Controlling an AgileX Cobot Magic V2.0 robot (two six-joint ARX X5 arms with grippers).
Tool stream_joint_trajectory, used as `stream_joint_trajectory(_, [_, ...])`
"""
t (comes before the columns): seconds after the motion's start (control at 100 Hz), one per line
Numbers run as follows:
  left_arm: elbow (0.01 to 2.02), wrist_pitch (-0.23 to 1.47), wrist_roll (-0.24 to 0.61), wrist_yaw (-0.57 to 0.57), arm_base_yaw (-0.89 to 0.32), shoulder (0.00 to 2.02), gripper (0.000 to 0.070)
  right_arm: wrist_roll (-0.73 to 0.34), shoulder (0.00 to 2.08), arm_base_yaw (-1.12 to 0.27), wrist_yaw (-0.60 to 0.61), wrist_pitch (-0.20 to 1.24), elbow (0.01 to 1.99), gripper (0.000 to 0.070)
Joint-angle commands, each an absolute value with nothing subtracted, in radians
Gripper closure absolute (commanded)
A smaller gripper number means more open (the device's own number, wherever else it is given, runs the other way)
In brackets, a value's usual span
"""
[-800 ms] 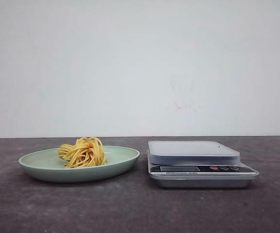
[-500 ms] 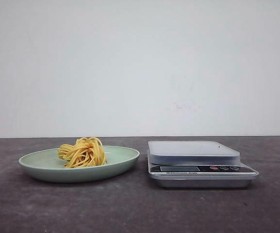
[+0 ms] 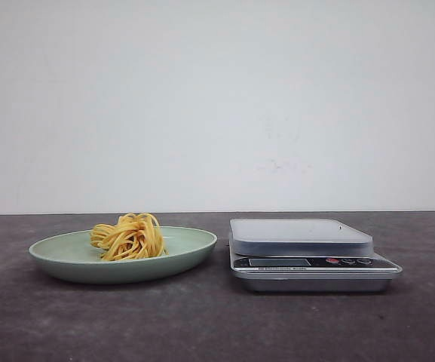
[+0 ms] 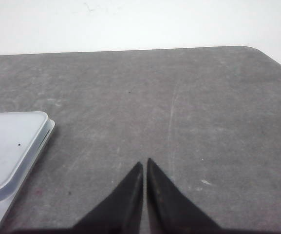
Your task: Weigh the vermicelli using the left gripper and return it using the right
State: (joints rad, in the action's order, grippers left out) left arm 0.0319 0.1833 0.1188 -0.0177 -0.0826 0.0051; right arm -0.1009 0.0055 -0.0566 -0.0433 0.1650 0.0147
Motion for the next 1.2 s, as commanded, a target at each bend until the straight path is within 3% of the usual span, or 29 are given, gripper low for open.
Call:
stream_joint_trajectory(0.0, [0.014,0.188,0.109,-0.023,-0.083,0.003,0.0689,-0.093,0.004,-0.056,-0.045,0.157,0.012,0.0696])
stream_joint_trajectory(0.72, [0.014,0.187,0.110,-0.023,-0.083,0.003,0.0689,-0.098,0.004,-0.056,-0.041,0.105,0.012,0.0696])
stream_joint_trajectory(0.98, [0.014,0.148,0.111,-0.023,-0.083,0.003,0.0690,-0.173,0.004,-0.056,-0.019,0.099,0.013,0.0696])
stream_joint_trajectory(1.11, [0.028,0.075,0.220,-0.004,-0.083,0.004,0.0689,-0.262,0.004,-0.056,-0.019,0.063,0.046,0.0696])
stream_joint_trajectory(1.19, [0.072,0.021,0.367,0.008,-0.083,0.014,0.0689,-0.315,0.005,-0.056,-0.019,0.060,0.108,0.0696])
